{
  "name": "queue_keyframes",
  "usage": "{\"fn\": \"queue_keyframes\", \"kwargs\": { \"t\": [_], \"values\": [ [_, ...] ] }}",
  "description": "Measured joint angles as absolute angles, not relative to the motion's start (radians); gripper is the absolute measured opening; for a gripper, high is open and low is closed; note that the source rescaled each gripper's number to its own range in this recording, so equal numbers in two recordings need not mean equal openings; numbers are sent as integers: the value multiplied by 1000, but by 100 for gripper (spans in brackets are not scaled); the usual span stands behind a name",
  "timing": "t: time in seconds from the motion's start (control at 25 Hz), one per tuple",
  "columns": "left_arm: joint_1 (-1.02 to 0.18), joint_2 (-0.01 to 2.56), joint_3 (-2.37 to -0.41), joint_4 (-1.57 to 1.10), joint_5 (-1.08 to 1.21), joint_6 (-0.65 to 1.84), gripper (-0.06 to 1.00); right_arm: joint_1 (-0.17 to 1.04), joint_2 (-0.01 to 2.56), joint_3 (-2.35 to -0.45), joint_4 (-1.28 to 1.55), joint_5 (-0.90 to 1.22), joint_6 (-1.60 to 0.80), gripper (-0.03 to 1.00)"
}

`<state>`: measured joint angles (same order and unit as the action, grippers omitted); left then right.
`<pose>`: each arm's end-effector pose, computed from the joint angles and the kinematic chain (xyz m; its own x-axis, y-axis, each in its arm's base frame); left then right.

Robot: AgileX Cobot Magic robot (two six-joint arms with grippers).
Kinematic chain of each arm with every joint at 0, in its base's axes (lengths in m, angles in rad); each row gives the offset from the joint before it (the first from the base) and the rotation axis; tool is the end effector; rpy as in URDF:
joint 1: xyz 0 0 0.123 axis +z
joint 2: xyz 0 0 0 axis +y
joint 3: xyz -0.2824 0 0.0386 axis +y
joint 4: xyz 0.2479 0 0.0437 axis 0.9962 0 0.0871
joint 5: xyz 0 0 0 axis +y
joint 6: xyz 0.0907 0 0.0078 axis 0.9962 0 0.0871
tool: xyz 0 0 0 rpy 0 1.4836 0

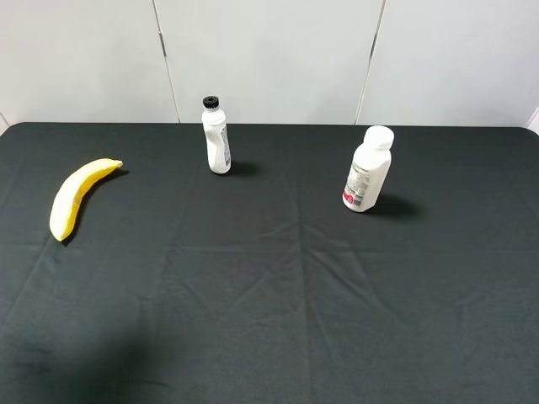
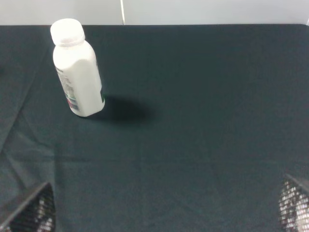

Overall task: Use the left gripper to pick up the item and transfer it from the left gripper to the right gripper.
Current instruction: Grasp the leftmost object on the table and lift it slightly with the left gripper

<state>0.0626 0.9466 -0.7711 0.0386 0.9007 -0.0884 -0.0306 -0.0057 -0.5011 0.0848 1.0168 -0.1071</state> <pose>0.1674 0.0133 0.2984 -0.8268 -0.1163 -0.5503 -0.1326 0.9911 -0.0102 -0.0041 0.0067 0.2813 -0.4057 -0.0498 -0.9127 -0.0606 0.9978 -0.0275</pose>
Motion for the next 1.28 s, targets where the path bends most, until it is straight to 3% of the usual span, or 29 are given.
{"fn": "queue_keyframes", "kwargs": {
  "t": [0.64, 1.28],
  "values": [
    [63, 1535, -846, 32, 615, -114, 100, -31, -6, -501, 85, 1016, -107, 100],
    [63, 1847, -847, 31, 300, -114, 100, -31, -6, -501, 85, 1016, -107, 100]
  ]
}}
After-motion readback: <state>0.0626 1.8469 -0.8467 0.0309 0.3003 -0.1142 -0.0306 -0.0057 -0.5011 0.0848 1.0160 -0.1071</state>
